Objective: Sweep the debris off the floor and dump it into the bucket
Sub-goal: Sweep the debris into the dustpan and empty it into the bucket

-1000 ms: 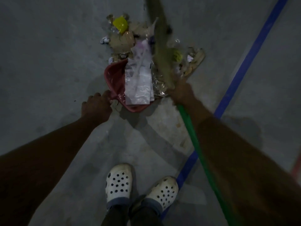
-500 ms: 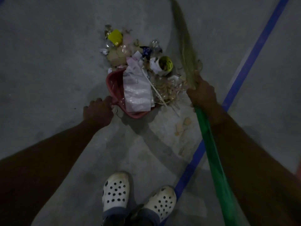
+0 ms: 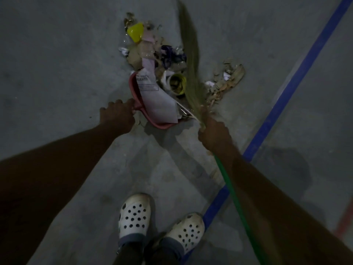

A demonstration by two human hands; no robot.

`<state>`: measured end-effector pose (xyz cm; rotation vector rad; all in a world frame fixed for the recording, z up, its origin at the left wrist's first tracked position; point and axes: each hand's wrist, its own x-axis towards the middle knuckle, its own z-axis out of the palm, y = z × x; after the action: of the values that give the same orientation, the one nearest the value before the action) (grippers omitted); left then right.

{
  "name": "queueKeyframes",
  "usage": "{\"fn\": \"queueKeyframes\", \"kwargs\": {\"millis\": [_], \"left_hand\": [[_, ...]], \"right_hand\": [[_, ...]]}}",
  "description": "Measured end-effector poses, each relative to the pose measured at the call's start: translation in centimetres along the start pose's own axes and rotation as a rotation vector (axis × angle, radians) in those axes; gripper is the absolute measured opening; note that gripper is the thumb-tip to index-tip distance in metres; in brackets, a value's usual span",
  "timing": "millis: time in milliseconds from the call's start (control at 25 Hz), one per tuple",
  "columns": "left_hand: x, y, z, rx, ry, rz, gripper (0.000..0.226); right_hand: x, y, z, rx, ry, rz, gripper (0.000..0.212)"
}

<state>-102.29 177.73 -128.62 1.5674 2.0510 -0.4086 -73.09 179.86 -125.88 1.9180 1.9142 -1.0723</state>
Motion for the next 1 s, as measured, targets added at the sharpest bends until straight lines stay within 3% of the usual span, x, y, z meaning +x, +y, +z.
{"fn": "queueKeyframes", "kwargs": {"millis": [200,360,640,880,1000], "left_hand": [[-0.4,0.5,-0.9,0.013,-0.004,0.004,0.047],[-0.3,0.3,-0.7,0.015,0.001,0.018,0.046],[-0.4,0.1,0.3,-0.037,-0.005,0.038,0.047],[-0.5,0.0,0.5,-0.048,-0.022,0.012,0.047],[-0.4,-0.2,0.5,-0.045,-0.026,0.019,0.047]], "right_hand": [[-5.8,0.0,-1.3,0.12,0.118,0.008,0.082],[-3.7,-1.3,-3.0,0.277,0.164,0.072,0.082],[2.2,-4.5,-0.2,0.35,0.043,0.17,0.081],[-1.8,-2.7,-0.9,0.321,-0.076,0.042,0.076],[-3.0,-0.9,-2.5,0.267,0.099,-0.035,0.079]]}}
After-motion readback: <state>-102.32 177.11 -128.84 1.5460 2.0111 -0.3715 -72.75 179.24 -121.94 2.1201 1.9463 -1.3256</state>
